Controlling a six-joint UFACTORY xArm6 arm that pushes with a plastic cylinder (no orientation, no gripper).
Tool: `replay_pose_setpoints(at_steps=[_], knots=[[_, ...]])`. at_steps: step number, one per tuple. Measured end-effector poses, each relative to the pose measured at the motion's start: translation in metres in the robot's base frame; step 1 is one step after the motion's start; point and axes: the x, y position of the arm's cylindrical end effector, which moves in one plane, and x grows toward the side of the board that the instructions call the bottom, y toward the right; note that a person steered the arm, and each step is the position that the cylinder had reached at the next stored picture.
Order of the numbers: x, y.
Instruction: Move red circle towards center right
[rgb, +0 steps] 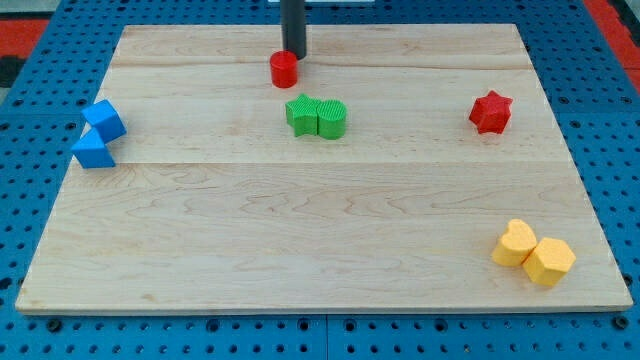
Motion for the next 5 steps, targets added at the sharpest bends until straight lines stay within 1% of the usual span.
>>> replay_pose_setpoints(at_steps=[1,2,3,5], knots=[[0.005,-0.004],[0.005,-0.030],[0.006,-0.074],[0.018,-0.046]])
